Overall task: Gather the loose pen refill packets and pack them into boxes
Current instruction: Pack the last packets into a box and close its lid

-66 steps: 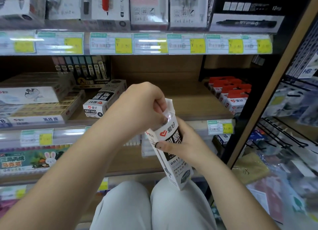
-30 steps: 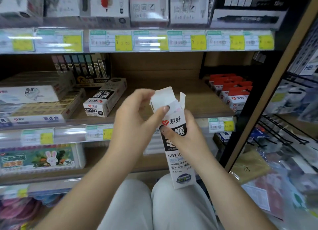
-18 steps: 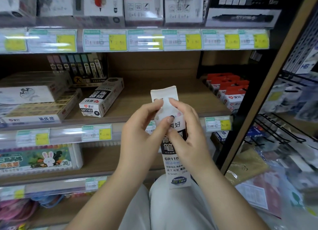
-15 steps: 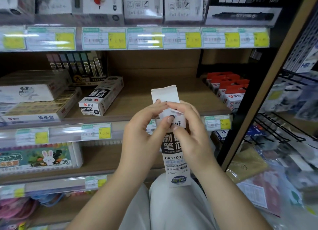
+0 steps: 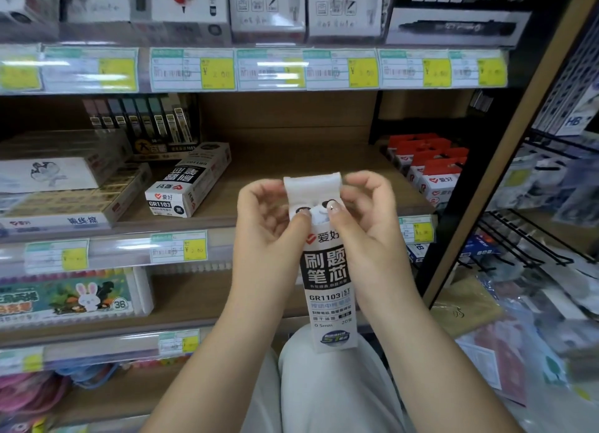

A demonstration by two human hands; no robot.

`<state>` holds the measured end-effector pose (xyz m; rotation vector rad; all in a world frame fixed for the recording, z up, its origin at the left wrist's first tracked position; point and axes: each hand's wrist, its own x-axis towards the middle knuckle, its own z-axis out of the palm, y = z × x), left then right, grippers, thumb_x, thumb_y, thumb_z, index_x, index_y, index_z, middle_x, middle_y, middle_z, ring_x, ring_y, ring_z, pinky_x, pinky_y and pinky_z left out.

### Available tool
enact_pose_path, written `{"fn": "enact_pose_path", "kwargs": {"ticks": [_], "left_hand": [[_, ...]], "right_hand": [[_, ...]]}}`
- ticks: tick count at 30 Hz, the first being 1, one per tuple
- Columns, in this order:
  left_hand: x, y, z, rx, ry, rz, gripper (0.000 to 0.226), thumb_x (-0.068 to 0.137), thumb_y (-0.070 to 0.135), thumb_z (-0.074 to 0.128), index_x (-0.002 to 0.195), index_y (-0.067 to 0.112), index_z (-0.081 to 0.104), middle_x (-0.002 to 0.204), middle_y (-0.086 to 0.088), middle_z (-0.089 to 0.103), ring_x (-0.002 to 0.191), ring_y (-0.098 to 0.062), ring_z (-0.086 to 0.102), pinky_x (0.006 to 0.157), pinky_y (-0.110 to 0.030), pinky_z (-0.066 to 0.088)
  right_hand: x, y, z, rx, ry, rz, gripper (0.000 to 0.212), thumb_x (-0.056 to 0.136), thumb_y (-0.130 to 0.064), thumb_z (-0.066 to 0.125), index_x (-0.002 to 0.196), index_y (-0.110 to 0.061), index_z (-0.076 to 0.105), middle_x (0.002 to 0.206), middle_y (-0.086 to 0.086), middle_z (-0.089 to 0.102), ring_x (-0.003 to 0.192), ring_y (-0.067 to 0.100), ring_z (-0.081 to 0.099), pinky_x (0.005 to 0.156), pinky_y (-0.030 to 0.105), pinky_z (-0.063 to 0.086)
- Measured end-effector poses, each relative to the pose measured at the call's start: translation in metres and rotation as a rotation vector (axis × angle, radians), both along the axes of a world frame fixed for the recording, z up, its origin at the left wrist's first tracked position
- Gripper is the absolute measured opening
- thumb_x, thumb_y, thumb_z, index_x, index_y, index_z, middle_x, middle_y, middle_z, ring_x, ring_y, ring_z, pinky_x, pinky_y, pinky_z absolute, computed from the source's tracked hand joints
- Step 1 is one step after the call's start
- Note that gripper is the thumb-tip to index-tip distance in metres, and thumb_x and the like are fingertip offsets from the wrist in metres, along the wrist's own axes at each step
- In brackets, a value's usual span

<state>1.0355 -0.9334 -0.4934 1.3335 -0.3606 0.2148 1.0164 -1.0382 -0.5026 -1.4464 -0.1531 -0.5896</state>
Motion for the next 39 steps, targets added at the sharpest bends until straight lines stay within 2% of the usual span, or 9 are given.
{"fn": "enact_pose_path", "kwargs": {"ticks": [2,5,8,14,21,27,30,34,39], "left_hand": [[0.001,0.0,0.001,-0.011,0.012,-0.03,0.041,0.087,-0.008,0.052,0.105,0.029,0.05,0.09,0.005,0.063,0.076,0.0,0.062,0.064,-0.017,0.05],[0.001,-0.001,0.001,0.031,-0.033,-0.029,0.036,0.086,-0.007,0.051,0.088,0.027,0.062,0.082,0.009,0.065,0.075,-0.005,0.059,0.064,-0.022,0.048],[-0.002,-0.004,-0.002,-0.009,-0.014,-0.04,0.036,0.087,-0.003,0.053,0.076,0.027,0.067,0.079,0.011,0.067,0.075,-0.006,0.059,0.066,-0.023,0.049],[0.001,-0.005,-0.006,-0.075,0.044,-0.064,0.037,0.088,-0.002,0.051,0.079,0.029,0.071,0.091,0.005,0.07,0.088,-0.019,0.062,0.079,-0.041,0.048],[0.006,0.004,-0.012,-0.096,0.041,-0.201,0.03,0.082,0.017,0.045,0.085,0.023,0.074,0.112,-0.002,0.068,0.108,-0.022,0.061,0.091,-0.038,0.046],[0.005,0.009,-0.012,-0.012,-0.096,-0.112,0.019,0.088,-0.002,0.056,0.087,0.013,0.068,0.106,0.0,0.069,0.097,-0.007,0.066,0.08,-0.023,0.054],[0.009,0.013,-0.009,0.033,-0.16,-0.117,0.012,0.082,0.006,0.06,0.085,0.014,0.068,0.099,-0.001,0.071,0.09,-0.005,0.067,0.073,-0.019,0.053],[0.016,0.018,-0.007,0.143,-0.236,-0.103,0.014,0.082,0.009,0.06,0.087,0.019,0.068,0.099,0.005,0.072,0.094,-0.009,0.067,0.078,-0.022,0.052],[0.017,0.018,-0.013,0.188,-0.321,-0.057,0.017,0.085,0.006,0.057,0.083,0.02,0.067,0.096,0.013,0.071,0.096,-0.007,0.066,0.079,-0.019,0.05]], "right_hand": [[0.001,-0.001,0.003,-0.048,-0.038,-0.007,0.045,0.088,-0.008,0.052,0.114,-0.044,0.051,0.105,-0.005,0.063,0.095,0.016,0.063,0.08,0.035,0.054],[0.001,-0.003,0.004,-0.178,-0.029,-0.048,0.032,0.085,-0.01,0.048,0.095,-0.036,0.064,0.102,-0.004,0.063,0.098,0.015,0.061,0.088,0.045,0.051],[0.0,-0.007,0.003,-0.153,-0.014,-0.003,0.023,0.084,-0.011,0.049,0.087,-0.028,0.066,0.1,0.0,0.063,0.094,0.015,0.061,0.083,0.037,0.052],[0.001,-0.014,0.001,-0.109,-0.024,0.115,0.013,0.081,-0.017,0.057,0.091,-0.018,0.066,0.105,0.002,0.062,0.099,0.014,0.06,0.085,0.026,0.05],[0.001,-0.016,0.0,-0.079,-0.008,0.121,0.021,0.083,-0.012,0.051,0.083,-0.025,0.067,0.104,-0.006,0.063,0.098,0.007,0.06,0.079,0.019,0.048],[-0.001,-0.018,0.003,-0.143,-0.032,0.104,0.019,0.083,-0.012,0.053,0.084,-0.022,0.068,0.105,-0.003,0.064,0.098,0.006,0.061,0.079,0.02,0.049],[0.0,-0.021,0.01,-0.242,-0.055,0.081,0.018,0.082,-0.009,0.054,0.085,-0.02,0.069,0.099,-0.003,0.066,0.095,0.004,0.062,0.077,0.017,0.048],[0.001,-0.029,0.018,-0.418,-0.018,0.038,0.018,0.082,-0.015,0.057,0.087,-0.026,0.069,0.099,-0.008,0.068,0.097,0.005,0.063,0.078,0.017,0.05],[0.002,-0.029,0.014,-0.462,-0.061,0.049,0.017,0.082,-0.017,0.061,0.089,-0.03,0.068,0.102,-0.008,0.066,0.1,0.007,0.062,0.08,0.019,0.051]]}}
